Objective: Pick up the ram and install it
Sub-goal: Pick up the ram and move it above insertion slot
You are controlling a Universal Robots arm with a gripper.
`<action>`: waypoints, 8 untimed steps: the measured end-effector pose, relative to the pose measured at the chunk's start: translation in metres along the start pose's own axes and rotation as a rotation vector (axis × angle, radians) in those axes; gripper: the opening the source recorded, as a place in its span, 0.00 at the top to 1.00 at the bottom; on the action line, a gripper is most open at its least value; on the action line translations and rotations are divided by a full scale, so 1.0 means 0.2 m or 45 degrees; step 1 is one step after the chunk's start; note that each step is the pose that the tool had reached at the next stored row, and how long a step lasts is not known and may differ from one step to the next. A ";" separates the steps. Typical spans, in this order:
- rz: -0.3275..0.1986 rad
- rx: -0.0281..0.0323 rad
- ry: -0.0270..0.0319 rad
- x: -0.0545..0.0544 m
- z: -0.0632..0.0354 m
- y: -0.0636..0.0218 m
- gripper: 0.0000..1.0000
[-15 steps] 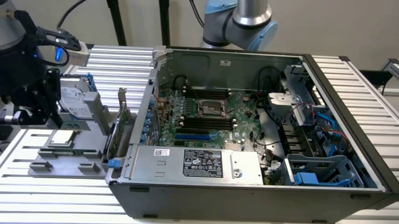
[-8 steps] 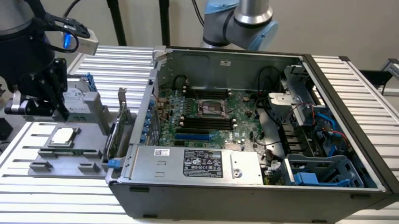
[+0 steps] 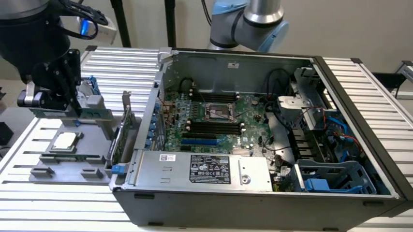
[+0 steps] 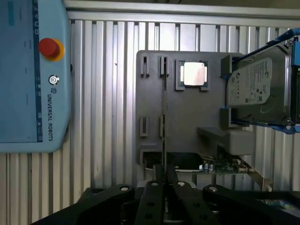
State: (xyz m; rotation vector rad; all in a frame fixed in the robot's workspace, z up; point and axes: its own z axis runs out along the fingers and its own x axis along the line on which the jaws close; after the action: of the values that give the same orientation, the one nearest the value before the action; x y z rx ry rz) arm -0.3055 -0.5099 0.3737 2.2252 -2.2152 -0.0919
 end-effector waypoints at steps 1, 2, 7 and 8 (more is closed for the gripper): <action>0.000 0.0000 -0.0009 0.00 -0.011 -0.017 0.87; 0.000 0.0000 -0.0020 0.00 -0.021 -0.034 0.87; 0.000 -0.0001 -0.0095 -0.01 -0.067 -0.122 0.87; 0.000 -0.0001 -0.0112 -0.01 -0.076 -0.139 0.87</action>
State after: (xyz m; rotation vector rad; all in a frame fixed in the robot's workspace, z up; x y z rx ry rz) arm -0.2770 -0.5085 0.3878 2.2295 -2.2192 -0.1019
